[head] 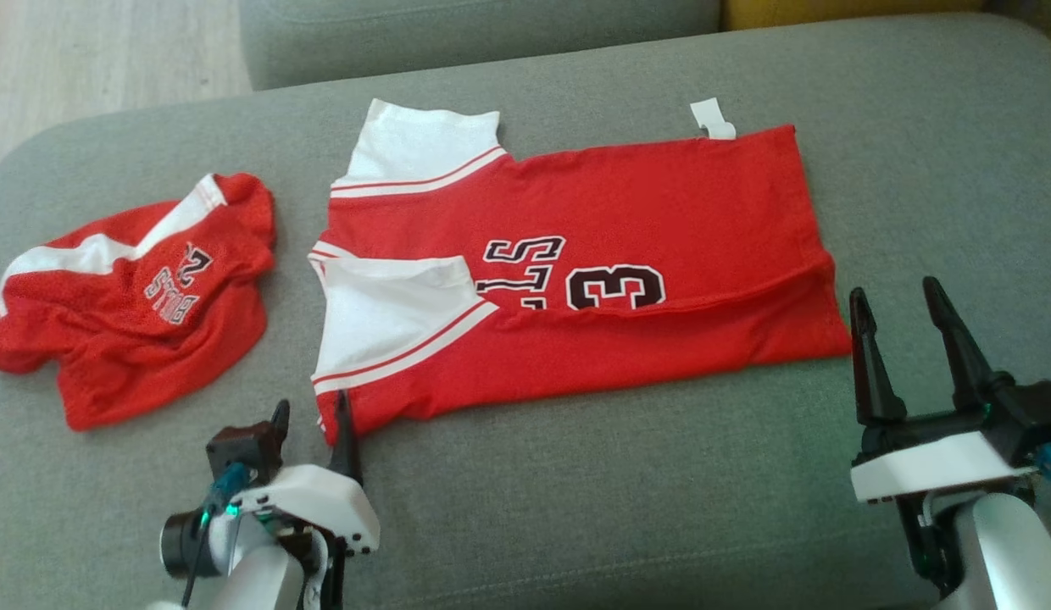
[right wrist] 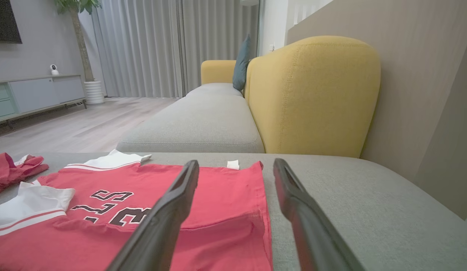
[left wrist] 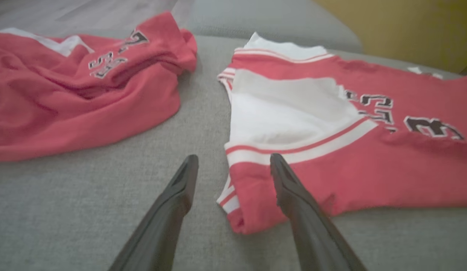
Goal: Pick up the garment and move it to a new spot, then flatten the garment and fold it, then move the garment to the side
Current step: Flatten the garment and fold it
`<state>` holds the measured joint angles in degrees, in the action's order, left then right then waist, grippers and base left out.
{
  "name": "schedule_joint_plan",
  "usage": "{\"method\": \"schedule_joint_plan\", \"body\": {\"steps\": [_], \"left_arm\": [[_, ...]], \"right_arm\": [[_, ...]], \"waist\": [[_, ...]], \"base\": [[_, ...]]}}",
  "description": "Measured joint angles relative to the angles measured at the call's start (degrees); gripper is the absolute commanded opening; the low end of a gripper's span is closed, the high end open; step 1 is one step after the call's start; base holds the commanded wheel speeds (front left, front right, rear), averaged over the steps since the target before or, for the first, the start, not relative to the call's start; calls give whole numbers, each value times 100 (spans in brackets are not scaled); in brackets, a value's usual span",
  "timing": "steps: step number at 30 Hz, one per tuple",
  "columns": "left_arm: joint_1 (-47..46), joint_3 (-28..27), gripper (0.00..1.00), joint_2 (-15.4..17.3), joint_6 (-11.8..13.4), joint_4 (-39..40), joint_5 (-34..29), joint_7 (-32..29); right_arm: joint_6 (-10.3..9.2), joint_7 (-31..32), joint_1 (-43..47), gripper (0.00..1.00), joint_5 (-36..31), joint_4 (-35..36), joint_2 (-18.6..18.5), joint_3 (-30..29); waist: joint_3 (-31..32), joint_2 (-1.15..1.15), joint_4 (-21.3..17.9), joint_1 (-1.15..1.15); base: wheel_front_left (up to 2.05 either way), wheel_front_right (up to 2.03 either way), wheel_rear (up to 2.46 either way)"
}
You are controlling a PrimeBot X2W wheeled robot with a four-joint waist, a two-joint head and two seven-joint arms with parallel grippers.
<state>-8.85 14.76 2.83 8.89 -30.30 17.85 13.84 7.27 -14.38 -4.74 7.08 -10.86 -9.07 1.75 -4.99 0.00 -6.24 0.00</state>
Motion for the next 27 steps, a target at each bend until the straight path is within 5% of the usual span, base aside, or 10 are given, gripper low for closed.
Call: {"method": "schedule_joint_plan", "body": {"steps": [9,15,16,17,27], "left_arm": [[-544,-11,100,-11,127,-1103,14,-223],[-896,62,100,5,-20,-1455,41,-369],[-951,90,36,8,-66,-1485,41,-403],[-998,108,0,23,-122,-1508,51,-425],[-1081,312,0,-9,-292,-1163,73,-43]], "right_arm": [[0,0,-20,100,2,33,3,-24],[0,0,-66,100,-1,3,21,-144],[0,0,-69,100,-1,-36,35,-194],[0,3,-70,100,-1,-84,57,-237],[0,1060,-528,100,133,-989,379,-825]], "waist": [[-203,0,-166,0],[-333,0,-226,0],[-349,0,-226,0],[-365,0,-222,0],[-461,0,-13,1]], "base": [[0,0,0],[0,0,0],[0,0,0],[0,0,0],[0,0,0]]}}
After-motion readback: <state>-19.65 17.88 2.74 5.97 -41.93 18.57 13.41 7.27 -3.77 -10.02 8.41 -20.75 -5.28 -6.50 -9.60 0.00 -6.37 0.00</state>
